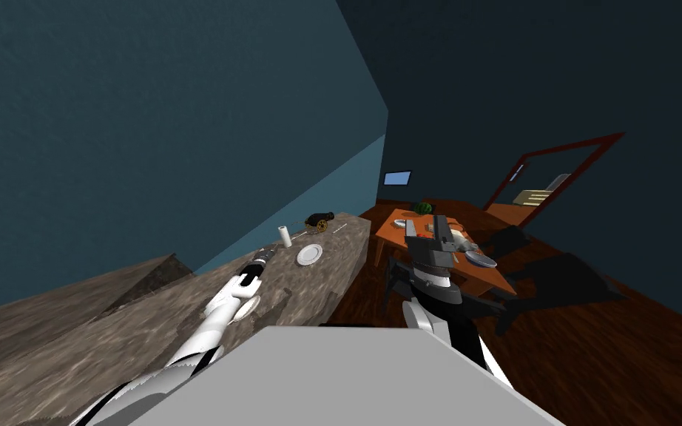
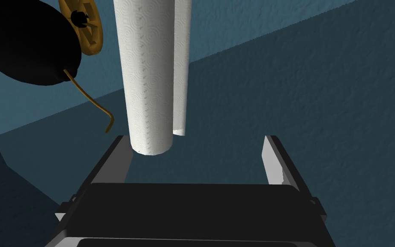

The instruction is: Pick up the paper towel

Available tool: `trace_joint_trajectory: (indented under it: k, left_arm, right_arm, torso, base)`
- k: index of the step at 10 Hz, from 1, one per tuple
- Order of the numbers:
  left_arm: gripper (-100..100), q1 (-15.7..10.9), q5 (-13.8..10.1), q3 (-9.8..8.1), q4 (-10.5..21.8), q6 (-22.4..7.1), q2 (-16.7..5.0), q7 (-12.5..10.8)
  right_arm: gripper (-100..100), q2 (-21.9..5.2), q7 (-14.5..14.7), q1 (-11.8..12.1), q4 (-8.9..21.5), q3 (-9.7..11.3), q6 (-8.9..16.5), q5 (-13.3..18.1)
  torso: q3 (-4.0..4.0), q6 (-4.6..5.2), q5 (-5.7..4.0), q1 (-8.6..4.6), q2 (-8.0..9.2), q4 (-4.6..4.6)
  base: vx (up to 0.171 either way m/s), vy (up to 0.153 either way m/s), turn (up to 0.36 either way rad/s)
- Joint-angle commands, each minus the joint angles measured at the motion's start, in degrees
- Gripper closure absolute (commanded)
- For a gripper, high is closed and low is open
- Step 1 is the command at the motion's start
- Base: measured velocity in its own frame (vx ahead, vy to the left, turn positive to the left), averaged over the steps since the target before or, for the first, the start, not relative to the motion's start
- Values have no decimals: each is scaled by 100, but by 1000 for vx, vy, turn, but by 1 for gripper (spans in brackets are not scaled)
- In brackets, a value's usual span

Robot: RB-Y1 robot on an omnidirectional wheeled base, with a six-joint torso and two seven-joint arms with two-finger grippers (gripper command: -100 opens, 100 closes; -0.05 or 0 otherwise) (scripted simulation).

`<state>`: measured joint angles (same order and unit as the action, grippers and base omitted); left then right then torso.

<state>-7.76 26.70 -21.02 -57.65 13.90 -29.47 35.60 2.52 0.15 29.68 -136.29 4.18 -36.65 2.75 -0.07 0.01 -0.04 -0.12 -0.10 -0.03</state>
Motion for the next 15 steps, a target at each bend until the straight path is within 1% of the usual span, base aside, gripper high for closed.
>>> trace_joint_trajectory:
  k: [1, 5, 8, 9, 10, 11, 12, 15]
  left_arm:
    - [-100, -58, -1, -155, 187, 32, -48, 30]
    - [-100, -157, 2, -395, 475, 78, -93, 87]
    - [-100, -280, 1, -692, 842, 133, -144, 152]
    - [-100, -244, 5, -623, 718, 96, -115, 142]
    - [0, -242, 4, -630, 717, 86, -116, 138]
    - [-100, -243, 4, -629, 717, 87, -116, 138]
    - [100, -243, 4, -629, 717, 87, -115, 138]
    - [100, -243, 4, -629, 717, 87, -115, 138]
  right_arm:
    - [0, 0, 0, 0, 0, 0, 0, 0]
    - [0, 0, 0, 0, 0, 0, 0, 0]
    - [0, 0, 0, 0, 0, 0, 0, 0]
    - [0, 0, 0, 0, 0, 0, 0, 0]
    - [0, 0, 0, 1, 0, 0, 0, 0]
    - [0, 0, 0, 0, 0, 0, 0, 0]
    - [0, 0, 0, 0, 0, 0, 0, 0]
    - [0, 0, 0, 0, 0, 0, 0, 0]
  torso:
    - [0, 0, 0, 0, 0, 0]
    - [2, -1, 1, 2, 3, 1]
    - [-3, -1, 0, 0, -6, -1]
    - [-3, -2, 0, 0, -5, -2]
    - [2, -5, 1, 3, 5, 0]
    - [5, -5, 1, 4, 10, 2]
    - [7, -5, 1, 5, 12, 2]
    - [8, -5, 1, 6, 14, 3]
  base:
    - [38, -19, -223]
    - [19, -6, -115]
    - [45, -15, -183]
    - [11, -6, -19]
    - [0, 0, 0]
    - [0, 0, 0]
    - [0, 0, 0]
    - [0, 0, 0]
